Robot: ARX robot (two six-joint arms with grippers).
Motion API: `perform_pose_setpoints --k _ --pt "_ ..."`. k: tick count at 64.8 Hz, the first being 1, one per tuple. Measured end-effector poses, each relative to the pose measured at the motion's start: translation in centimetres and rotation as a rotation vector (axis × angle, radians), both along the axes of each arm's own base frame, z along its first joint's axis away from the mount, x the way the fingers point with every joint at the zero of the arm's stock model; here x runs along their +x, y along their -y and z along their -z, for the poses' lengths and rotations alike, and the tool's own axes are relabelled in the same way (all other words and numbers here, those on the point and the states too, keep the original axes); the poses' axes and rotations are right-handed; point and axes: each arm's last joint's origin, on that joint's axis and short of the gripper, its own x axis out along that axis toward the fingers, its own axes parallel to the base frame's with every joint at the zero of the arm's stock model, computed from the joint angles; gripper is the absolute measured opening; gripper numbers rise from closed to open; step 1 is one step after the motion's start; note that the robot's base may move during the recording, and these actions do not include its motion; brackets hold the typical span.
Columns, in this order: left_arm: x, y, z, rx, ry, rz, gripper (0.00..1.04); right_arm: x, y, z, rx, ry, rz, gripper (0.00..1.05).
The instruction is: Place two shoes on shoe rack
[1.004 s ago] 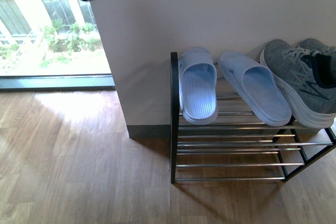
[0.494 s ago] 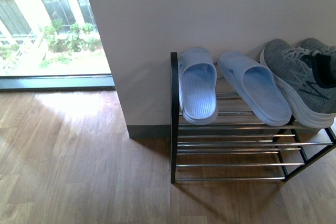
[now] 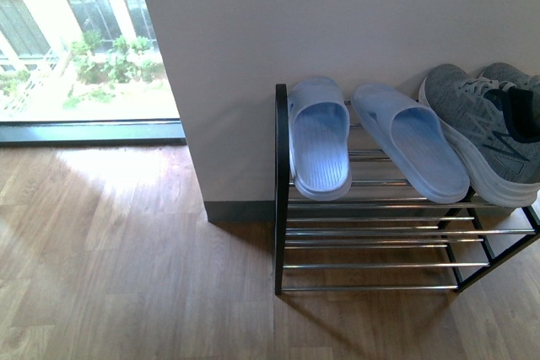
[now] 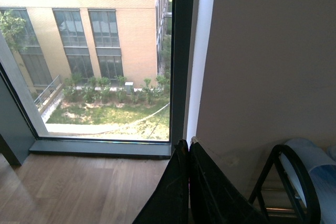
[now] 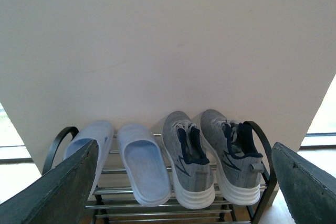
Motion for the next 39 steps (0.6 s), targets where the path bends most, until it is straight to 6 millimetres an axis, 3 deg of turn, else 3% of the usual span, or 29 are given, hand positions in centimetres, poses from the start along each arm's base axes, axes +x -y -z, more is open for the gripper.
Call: perform_pose_setpoints --k 22,39 --pt "-2.2 -1.8 1.3 0.002 -0.005 -0.005 0.01 0.0 0.0 0.0 0.0 0.0 0.0 0.96" --pt "-3.7 -1.8 2.3 0.002 0.008 0.0 0.01 0.0 0.0 0.0 0.0 0.0 0.0 0.96"
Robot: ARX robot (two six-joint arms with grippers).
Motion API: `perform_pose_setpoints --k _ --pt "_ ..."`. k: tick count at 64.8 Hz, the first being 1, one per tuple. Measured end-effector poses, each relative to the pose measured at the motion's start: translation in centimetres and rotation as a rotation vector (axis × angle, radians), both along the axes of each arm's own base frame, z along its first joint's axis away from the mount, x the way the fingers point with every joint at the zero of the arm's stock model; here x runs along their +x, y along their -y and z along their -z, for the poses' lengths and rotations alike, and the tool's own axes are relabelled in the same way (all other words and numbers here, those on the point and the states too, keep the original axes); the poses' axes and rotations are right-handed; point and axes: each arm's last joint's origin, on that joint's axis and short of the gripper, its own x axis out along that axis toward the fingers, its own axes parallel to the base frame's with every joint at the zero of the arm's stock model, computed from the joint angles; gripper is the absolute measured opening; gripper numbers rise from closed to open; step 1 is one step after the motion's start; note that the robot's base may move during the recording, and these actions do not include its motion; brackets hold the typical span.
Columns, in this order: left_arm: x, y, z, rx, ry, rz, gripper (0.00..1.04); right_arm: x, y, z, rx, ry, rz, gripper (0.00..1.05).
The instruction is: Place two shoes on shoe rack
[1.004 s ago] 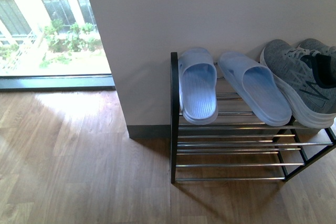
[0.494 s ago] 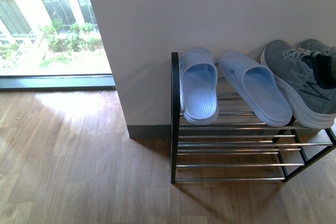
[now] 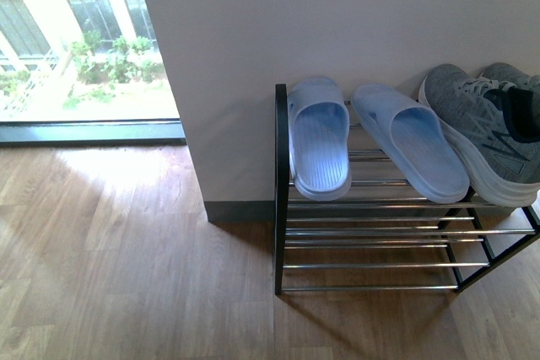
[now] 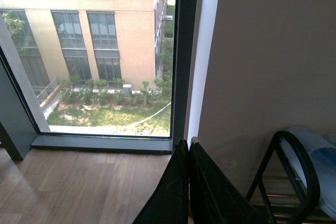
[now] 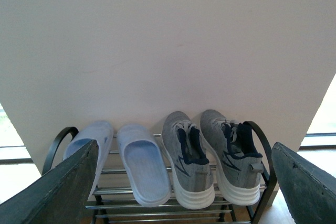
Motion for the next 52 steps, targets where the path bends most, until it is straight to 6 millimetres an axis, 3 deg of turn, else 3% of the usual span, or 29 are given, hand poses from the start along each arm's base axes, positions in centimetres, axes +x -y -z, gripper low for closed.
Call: perform_pose_setpoints --k 52 --pt "-2.1 0.0 -0.2 0.0 0.011 0.0 0.01 0.0 0.0 0.0 0.0 0.0 0.0 0.96"
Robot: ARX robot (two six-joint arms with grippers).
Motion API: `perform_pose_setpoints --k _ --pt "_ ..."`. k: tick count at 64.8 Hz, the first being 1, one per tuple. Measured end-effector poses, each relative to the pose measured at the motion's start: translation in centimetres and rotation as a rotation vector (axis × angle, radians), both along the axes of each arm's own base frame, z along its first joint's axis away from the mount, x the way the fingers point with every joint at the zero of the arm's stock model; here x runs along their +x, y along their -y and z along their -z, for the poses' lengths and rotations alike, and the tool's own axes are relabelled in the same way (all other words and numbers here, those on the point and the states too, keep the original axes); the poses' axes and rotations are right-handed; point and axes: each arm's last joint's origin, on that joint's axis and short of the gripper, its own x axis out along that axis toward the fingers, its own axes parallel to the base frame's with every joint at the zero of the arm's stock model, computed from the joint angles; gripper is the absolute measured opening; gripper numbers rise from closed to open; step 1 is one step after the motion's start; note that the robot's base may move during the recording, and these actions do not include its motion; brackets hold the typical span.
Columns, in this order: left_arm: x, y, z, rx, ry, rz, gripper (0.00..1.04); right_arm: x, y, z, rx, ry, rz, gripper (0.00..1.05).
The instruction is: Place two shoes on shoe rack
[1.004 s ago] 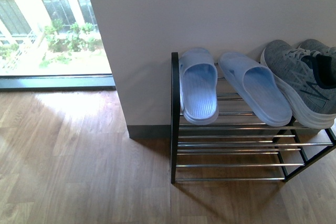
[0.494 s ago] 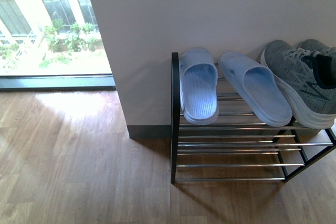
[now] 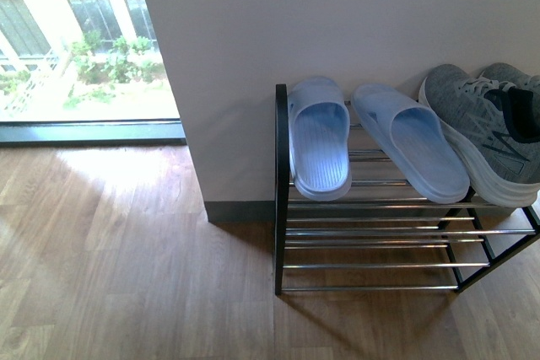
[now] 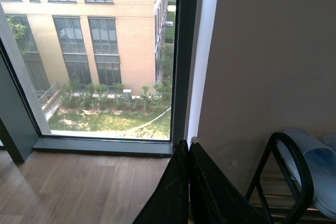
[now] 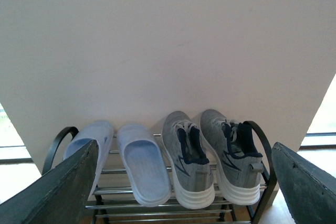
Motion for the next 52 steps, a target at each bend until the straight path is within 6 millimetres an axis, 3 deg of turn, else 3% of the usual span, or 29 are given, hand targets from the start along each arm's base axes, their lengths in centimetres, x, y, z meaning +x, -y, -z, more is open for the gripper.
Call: perform_pose_setpoints --k 19,25,34,49,52 --pt "-1.1 0.0 0.4 0.0 -0.018 -0.001 0.01 0.0 0.0 0.0 0.0 0.0 0.0 0.96" --pt "-1.1 0.0 0.4 0.0 -0.018 -0.001 0.2 0.0 0.0 0.0 0.0 0.0 0.0 0.96" --pt "-1.1 0.0 0.4 0.001 -0.018 -0.001 0.57 0.0 0.0 0.0 0.0 0.0 0.0 0.96" --pt "-1.1 0.0 0.4 0.001 -0.018 -0.004 0.96 0.0 0.0 0.0 0.0 0.0 -0.003 0.96" --pt "-1.1 0.0 0.4 0.002 -0.018 -0.004 0.97 0.0 0.0 0.0 0.0 0.0 -0.003 0.96"
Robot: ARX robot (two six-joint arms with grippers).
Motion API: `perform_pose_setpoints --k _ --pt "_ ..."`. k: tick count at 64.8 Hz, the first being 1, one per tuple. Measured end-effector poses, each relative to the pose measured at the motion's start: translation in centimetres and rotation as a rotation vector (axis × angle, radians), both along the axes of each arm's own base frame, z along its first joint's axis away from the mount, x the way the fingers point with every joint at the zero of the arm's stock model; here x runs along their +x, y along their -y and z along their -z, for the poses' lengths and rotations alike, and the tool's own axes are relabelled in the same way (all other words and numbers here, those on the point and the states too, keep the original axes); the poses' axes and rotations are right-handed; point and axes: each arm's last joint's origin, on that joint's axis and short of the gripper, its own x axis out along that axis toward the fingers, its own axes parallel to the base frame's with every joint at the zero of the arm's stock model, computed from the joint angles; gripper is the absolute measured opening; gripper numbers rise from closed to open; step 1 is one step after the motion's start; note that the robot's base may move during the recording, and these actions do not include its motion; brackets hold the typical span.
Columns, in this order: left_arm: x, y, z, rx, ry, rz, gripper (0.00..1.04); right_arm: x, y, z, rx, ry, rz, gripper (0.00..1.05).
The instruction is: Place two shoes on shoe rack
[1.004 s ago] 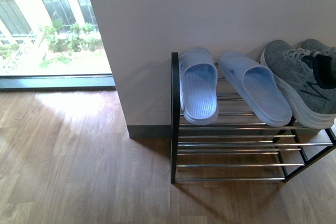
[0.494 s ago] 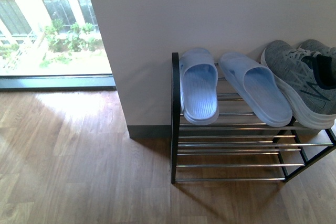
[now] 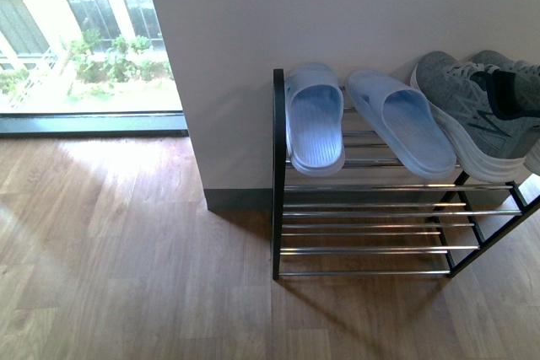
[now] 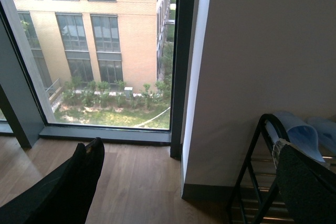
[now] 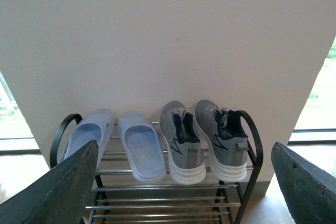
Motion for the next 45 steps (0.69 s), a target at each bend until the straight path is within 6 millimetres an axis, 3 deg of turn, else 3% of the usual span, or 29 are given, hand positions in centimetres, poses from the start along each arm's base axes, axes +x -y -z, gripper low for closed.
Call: perform_pose_setpoints --k 45 --pt "0.0 0.01 0.0 0.0 0.0 0.003 0.95 0.0 0.01 0.0 0.0 0.0 0.003 0.96"
